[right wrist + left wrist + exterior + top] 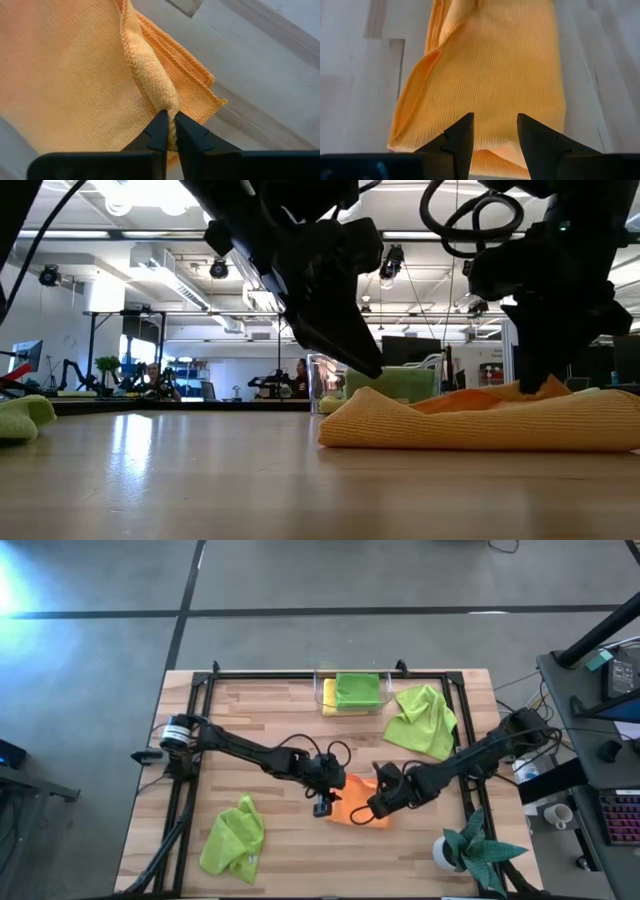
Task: Fold microfiber towels
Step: Fold the orange microfiber cloth, then put the orange microfiber cloth into the transparent bin
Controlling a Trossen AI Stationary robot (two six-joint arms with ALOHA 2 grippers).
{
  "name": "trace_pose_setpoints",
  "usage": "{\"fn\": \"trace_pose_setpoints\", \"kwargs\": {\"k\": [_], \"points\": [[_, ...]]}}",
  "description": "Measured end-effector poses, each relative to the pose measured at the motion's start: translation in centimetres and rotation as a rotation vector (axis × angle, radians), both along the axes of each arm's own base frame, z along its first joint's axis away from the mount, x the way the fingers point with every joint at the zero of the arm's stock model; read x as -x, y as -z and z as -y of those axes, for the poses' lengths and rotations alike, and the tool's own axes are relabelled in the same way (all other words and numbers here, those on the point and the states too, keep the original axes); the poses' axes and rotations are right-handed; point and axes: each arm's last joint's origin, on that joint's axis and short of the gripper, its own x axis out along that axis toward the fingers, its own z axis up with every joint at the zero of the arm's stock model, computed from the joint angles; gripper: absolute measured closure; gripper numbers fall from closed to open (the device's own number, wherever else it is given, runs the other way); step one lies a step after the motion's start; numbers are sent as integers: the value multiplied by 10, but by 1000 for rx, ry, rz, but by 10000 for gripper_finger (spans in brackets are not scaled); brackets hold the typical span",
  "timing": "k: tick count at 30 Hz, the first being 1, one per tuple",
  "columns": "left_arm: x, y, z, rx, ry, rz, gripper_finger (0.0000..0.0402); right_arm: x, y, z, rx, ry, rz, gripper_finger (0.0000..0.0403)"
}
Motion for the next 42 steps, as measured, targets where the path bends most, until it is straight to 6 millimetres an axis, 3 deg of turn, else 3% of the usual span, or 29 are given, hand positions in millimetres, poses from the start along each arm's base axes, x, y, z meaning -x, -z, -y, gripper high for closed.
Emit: {"fn": "trace_pose_setpoints", "kwargs": {"k": [9, 16, 27, 34, 42], "points": [[-4, -2, 0, -22, 30, 66, 267, -1, 0, 3, -16, 11, -2, 301], [-4, 17, 0, -27, 32, 11, 267, 2, -13, 5, -22, 4, 42, 266], [7, 32, -6, -69, 10, -174, 267, 17, -47, 0, -95, -22, 183, 274], [4, 22, -6, -64, 5, -119, 267, 7, -34, -7, -93, -48, 223, 277], [13, -5, 2, -67, 36, -87, 267, -3, -29, -20, -149, -232, 268, 275]]}}
